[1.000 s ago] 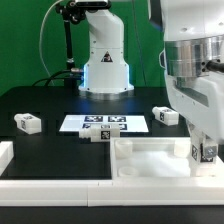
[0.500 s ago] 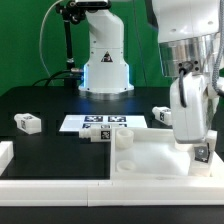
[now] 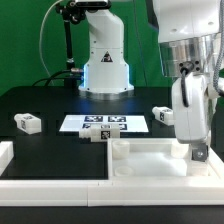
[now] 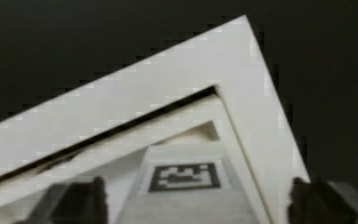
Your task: Assemble one leg
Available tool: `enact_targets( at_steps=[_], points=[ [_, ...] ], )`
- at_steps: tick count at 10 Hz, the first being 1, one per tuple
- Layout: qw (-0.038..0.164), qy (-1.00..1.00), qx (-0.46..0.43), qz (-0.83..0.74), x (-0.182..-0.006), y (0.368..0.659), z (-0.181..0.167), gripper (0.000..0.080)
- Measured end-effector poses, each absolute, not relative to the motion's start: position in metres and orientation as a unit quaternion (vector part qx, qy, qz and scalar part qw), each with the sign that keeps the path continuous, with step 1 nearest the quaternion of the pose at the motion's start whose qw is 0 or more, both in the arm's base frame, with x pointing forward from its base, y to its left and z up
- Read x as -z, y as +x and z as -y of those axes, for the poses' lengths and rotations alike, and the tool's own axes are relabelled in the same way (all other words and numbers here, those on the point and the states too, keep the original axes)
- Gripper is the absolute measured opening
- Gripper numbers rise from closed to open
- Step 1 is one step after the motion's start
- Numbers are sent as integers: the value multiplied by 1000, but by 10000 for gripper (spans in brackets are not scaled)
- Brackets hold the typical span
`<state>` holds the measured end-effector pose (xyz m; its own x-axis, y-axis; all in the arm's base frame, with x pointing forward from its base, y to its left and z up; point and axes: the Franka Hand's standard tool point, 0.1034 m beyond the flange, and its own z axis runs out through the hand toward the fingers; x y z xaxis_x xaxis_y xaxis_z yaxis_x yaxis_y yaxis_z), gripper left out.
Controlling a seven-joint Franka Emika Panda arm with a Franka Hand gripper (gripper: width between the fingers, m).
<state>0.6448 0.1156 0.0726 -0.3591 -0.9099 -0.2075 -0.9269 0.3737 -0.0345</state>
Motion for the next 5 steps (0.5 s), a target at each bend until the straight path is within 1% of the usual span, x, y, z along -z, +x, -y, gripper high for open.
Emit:
enact_targets(
  at_steps=[1, 2, 3, 5],
  points=[
    [101, -572, -45, -813, -84, 646, -122, 591],
    [109, -584, -44, -803, -99, 650, -125, 637],
    [112, -587, -42, -801, -103, 651, -126, 637],
    [110, -588, -42, -800, -100, 650, -126, 647]
  ],
)
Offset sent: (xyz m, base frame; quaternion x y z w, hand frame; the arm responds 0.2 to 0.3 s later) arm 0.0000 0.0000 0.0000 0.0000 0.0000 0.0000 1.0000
